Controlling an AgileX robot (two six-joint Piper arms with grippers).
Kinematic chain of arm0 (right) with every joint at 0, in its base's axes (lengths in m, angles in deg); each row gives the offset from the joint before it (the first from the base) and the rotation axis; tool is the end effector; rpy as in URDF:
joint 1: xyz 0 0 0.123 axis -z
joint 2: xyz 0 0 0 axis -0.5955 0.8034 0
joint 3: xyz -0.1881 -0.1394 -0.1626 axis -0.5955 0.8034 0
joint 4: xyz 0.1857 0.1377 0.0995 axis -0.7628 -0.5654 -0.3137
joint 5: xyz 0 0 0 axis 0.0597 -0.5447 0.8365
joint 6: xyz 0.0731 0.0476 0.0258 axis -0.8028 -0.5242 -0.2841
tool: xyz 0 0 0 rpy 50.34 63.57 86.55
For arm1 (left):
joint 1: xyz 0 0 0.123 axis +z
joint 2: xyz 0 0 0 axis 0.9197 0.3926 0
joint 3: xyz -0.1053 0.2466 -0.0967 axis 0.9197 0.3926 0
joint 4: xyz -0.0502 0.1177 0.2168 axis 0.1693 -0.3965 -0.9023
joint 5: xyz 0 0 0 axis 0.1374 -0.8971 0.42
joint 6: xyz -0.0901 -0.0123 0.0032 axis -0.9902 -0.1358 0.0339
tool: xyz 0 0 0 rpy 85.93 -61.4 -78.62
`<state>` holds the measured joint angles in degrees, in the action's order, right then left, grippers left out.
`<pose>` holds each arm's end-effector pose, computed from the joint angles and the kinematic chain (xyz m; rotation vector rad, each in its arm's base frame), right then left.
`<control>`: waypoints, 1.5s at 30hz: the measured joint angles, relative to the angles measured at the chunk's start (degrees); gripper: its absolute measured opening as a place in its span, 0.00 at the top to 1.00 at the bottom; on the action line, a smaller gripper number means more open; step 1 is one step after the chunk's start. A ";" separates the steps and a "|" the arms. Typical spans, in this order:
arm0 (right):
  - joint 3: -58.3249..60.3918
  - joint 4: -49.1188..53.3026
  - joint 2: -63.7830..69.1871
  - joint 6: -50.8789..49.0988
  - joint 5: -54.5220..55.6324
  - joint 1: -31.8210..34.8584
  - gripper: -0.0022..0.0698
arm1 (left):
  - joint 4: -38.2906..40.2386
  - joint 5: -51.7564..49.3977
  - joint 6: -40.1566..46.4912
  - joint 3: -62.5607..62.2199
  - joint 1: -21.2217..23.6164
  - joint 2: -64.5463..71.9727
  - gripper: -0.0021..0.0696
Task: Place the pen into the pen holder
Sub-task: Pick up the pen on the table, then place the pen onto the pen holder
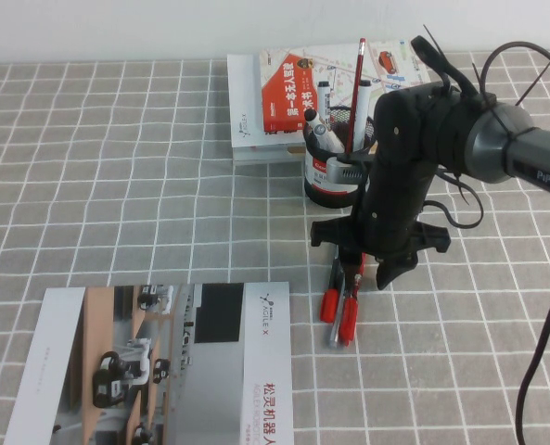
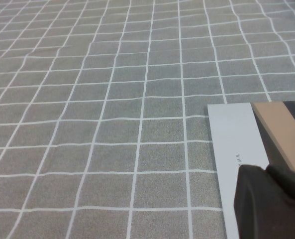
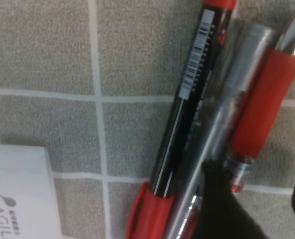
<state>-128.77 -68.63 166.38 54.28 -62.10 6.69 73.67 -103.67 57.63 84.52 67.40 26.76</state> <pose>0.3774 0.2282 0.1838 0.0027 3.1130 0.2156 0.0521 0.0024 0.1702 0.0963 1.8784 0.1136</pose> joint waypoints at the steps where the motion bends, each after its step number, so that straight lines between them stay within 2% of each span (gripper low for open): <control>1: -0.10 0.00 0.10 0.00 0.00 0.00 0.59 | 0.00 0.00 0.00 0.00 0.00 0.00 0.98; 11: -0.24 0.90 0.41 0.00 -0.84 -0.09 0.70 | 0.00 0.00 0.00 0.00 0.00 0.00 0.98; 23: -0.24 3.07 0.91 0.00 -2.16 -0.09 0.71 | 0.00 0.00 0.00 0.00 0.00 0.00 0.98; 25: -0.24 3.07 0.91 0.00 -1.94 -0.09 0.75 | 0.00 0.00 0.00 0.00 0.00 0.00 0.98; 28: -0.24 3.54 0.91 0.00 -1.55 -0.22 0.87 | 0.00 0.00 0.00 0.00 0.00 0.00 0.98; 31: -0.01 6.38 -0.29 0.00 0.94 -1.36 0.88 | 0.00 0.00 0.00 0.00 0.00 0.00 0.98; 35: 3.20 11.91 -7.02 0.00 8.26 -4.43 0.88 | 0.00 0.00 0.00 0.00 0.00 0.00 0.98; 39: 13.81 13.62 -17.38 0.00 19.46 -6.59 0.88 | 0.00 0.00 0.00 0.00 0.00 0.00 0.98; 42: 25.49 15.52 -27.80 0.00 33.93 -6.83 0.88 | 0.00 0.00 0.00 0.00 0.00 0.00 0.98; 45: 38.04 21.69 -37.39 0.00 50.55 -6.36 0.88 | 0.00 0.00 0.00 0.00 0.00 0.00 0.98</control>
<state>-90.74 -46.94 128.98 54.28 -11.55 0.33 73.67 -103.67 57.63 84.52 67.40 26.76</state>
